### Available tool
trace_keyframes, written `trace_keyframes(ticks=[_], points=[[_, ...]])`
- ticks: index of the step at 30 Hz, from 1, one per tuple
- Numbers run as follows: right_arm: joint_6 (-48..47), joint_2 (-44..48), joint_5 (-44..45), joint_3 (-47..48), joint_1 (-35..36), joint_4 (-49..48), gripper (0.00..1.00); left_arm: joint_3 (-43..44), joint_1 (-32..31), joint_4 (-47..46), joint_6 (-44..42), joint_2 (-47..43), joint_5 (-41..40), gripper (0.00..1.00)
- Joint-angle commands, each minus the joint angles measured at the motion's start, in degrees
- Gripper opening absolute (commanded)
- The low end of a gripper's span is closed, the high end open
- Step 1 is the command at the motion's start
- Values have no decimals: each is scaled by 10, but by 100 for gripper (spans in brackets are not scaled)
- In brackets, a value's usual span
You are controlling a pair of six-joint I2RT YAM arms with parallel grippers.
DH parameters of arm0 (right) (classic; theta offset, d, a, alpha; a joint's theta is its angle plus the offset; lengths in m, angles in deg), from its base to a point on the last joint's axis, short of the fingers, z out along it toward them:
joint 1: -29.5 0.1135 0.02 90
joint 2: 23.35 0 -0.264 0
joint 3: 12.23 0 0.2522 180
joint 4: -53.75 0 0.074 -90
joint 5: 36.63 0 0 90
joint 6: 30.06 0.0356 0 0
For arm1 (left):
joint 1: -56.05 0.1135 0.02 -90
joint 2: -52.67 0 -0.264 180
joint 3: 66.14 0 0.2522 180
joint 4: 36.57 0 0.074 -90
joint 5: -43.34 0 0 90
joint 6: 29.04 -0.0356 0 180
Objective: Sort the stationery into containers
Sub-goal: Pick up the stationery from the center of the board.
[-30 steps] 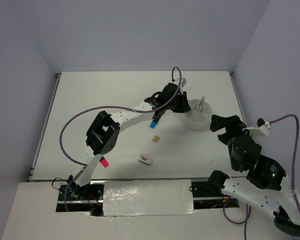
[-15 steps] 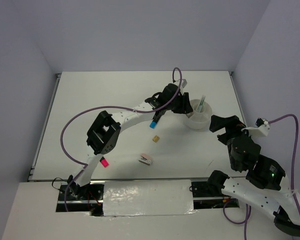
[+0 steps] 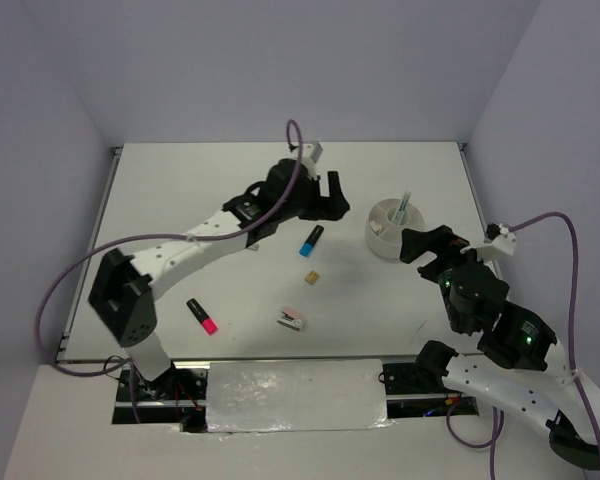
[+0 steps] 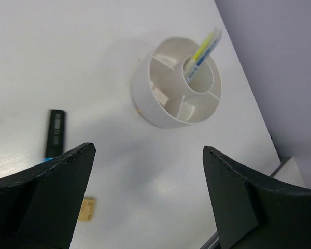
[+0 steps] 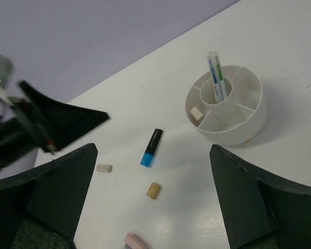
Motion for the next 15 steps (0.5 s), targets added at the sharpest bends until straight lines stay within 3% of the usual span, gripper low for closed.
trace_keyframes(ticks=[1,6,9,12,15], points=[[-58,-57,-50,0,-4,-56,97,-46,32,14,-33,-98,-60,98],[-197,-209,-196,32,-6,-91,97,-113,59,154,-56,-237,-142,98],[-292,-305,-339,36,-16,-130,100,-142,56,255,-48,-320,-249,99],[-291,-413,-398,54,-33,-141,100,-148,52,331,-33,-397,-210,99],[-198,-529,-361,111,-49,-110,100,-152,52,393,-59,-474,-219,99]])
